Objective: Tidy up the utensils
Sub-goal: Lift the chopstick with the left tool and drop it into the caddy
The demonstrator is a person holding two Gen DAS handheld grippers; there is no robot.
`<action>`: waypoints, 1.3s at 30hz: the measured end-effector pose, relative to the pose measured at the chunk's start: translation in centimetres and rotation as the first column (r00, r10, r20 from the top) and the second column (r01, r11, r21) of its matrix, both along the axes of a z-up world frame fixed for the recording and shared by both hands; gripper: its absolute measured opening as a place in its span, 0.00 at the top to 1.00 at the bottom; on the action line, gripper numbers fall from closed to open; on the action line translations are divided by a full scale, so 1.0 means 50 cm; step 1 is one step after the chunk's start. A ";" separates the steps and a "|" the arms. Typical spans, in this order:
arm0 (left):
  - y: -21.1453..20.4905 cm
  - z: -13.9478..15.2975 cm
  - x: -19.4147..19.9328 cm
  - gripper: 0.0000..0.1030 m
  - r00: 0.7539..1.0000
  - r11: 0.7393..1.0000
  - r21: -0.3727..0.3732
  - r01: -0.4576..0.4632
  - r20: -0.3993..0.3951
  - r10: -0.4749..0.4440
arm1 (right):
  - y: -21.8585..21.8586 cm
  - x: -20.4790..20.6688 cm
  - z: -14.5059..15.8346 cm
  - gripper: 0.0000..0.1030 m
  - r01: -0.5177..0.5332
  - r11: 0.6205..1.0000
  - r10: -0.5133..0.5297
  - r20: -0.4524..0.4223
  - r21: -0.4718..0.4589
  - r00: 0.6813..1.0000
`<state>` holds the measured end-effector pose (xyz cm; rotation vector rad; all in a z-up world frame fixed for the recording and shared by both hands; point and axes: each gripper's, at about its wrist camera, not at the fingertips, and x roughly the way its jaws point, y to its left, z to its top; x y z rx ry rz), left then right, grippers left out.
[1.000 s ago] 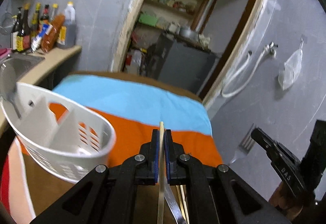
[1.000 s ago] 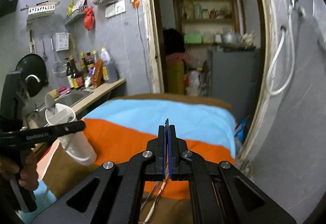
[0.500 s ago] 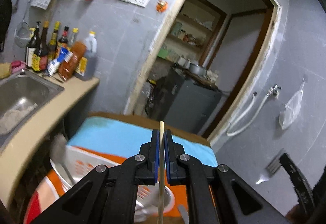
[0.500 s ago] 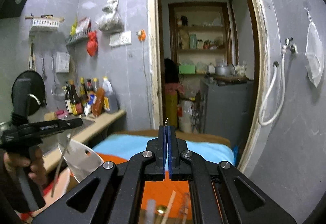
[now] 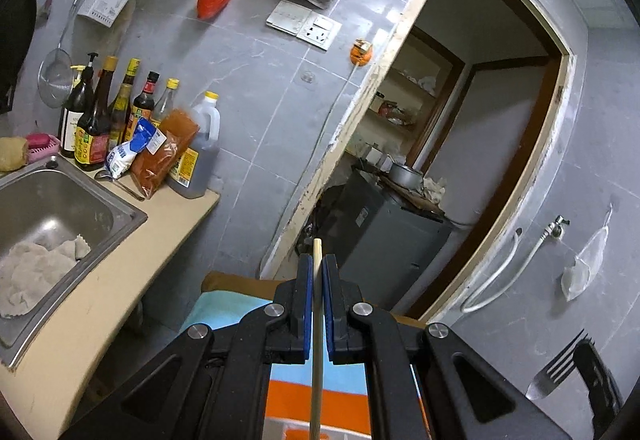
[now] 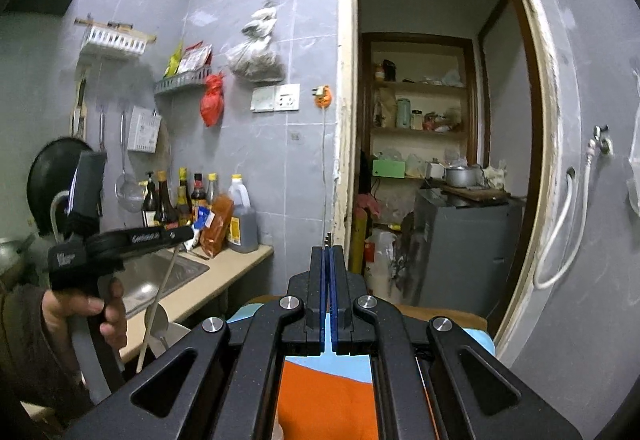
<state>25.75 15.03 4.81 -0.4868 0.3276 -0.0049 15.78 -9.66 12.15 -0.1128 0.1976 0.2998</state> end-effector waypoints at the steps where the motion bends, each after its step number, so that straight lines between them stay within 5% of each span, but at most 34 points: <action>1: 0.004 -0.003 0.006 0.95 1.000 1.000 -0.002 -0.002 0.001 0.002 | 0.006 0.001 -0.003 0.98 0.000 1.000 0.000 -0.003 -0.008 1.000; 20: 0.001 -0.027 0.050 0.95 0.993 0.983 0.153 -0.097 0.078 0.086 | 0.052 0.039 -0.112 0.98 0.035 0.998 -0.042 -0.117 -0.055 0.992; 35: 0.007 -0.047 -0.007 0.95 0.999 0.988 0.157 0.008 -0.033 -0.002 | 0.037 0.058 -0.159 0.95 -0.022 0.999 0.028 -0.255 0.029 0.966; 39: 0.001 -0.063 -0.025 0.91 0.994 0.987 0.140 0.079 -0.080 -0.069 | 0.020 0.049 -0.161 0.76 -0.018 0.998 0.033 -0.255 0.062 0.966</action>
